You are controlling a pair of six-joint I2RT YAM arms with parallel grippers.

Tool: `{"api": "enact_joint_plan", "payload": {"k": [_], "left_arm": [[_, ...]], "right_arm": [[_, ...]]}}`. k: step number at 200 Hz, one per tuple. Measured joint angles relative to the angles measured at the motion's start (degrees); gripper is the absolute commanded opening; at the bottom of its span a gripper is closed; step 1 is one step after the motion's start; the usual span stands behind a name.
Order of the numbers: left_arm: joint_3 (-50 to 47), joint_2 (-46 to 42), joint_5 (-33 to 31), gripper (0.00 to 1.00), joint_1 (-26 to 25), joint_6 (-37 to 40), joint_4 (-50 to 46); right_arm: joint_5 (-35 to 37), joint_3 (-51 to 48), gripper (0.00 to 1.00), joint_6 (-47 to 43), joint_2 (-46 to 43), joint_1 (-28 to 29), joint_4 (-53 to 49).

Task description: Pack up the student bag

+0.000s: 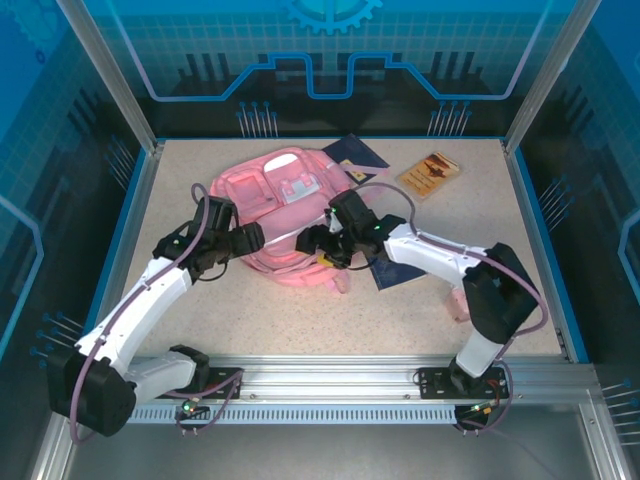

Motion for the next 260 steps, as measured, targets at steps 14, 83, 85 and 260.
{"api": "enact_joint_plan", "payload": {"k": [14, 83, 85, 260], "left_arm": [[0.6, 0.9, 4.2, 0.80, -0.5, -0.4, 1.3], [11.0, 23.8, 10.3, 0.70, -12.5, -4.9, 10.3], [11.3, 24.7, 10.3, 0.69, -12.6, -5.1, 10.4], [-3.4, 18.8, 0.4, 0.71, -1.6, -7.7, 5.5]], "right_arm": [[3.2, -0.7, 0.77, -3.1, -3.9, -2.5, -3.4], [10.4, -2.9, 0.80, -15.9, -11.1, -22.2, -14.0], [10.3, -2.9, 0.80, -16.2, -10.9, -22.5, -14.3], [21.7, -2.0, 0.81, -27.6, 7.2, -26.1, -19.6]]}}
